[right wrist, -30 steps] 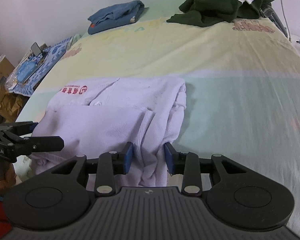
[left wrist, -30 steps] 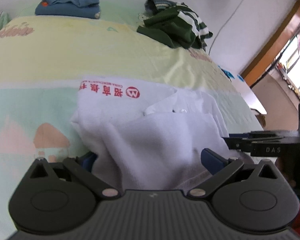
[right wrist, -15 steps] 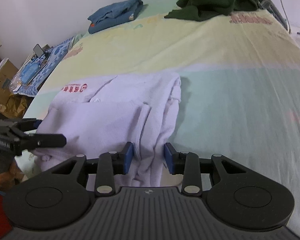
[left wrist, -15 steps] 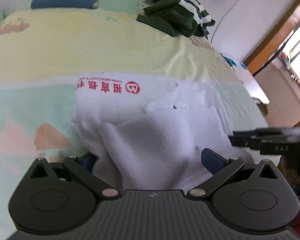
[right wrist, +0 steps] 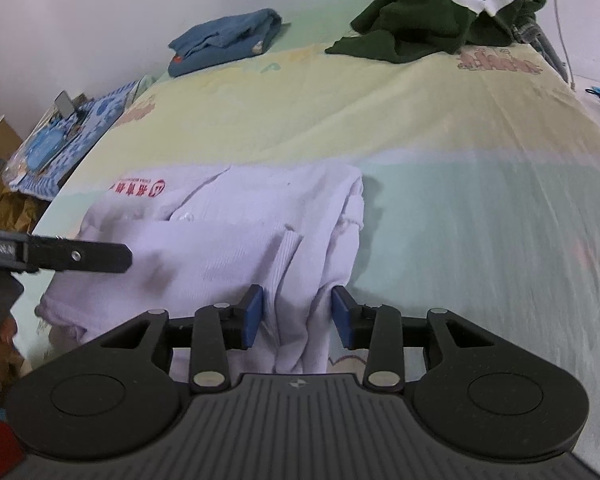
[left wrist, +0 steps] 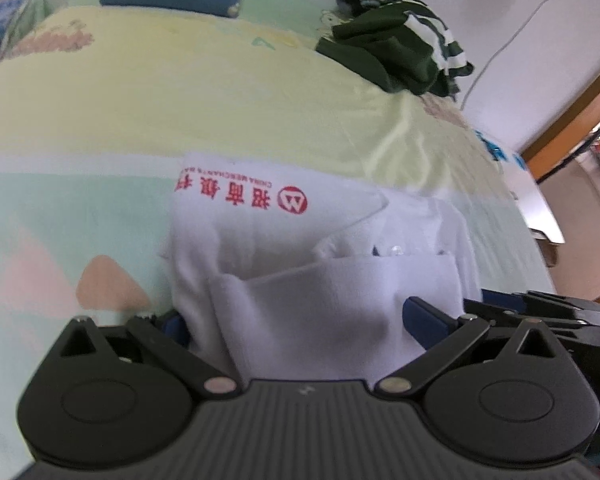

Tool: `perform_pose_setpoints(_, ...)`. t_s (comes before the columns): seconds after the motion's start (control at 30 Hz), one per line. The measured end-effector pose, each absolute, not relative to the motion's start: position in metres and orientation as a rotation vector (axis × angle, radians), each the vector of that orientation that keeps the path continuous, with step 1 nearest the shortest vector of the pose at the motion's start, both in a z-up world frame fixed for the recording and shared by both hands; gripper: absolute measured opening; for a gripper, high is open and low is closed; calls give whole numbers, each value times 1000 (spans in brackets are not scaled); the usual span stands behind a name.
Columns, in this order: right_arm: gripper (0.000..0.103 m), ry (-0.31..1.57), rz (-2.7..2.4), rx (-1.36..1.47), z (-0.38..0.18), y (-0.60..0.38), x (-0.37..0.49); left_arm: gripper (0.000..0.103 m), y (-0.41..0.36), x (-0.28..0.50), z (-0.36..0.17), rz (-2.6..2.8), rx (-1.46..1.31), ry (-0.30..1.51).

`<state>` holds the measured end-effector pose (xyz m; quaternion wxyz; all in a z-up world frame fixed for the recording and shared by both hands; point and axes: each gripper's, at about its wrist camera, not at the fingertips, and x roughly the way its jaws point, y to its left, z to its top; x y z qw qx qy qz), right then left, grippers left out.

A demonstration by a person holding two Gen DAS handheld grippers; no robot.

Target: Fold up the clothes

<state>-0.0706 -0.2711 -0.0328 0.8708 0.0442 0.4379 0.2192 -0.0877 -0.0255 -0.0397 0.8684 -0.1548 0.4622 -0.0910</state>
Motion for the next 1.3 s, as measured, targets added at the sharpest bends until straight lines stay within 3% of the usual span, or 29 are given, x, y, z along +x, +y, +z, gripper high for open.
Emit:
perform_pose_setpoints(0.2,40,879,432,57,-34,-264,-72,102,-44,-86,-41,-159,-180,977)
perform_pose_setpoints(0.5,31,892,434,71,-35,-264,-69,102,-51,-80,-42,-122,-129,1003)
perform_pose_setpoints(1.3,35,848,370,87,-38,-255,-77,102,-47,-84,-46,-160,-97,955)
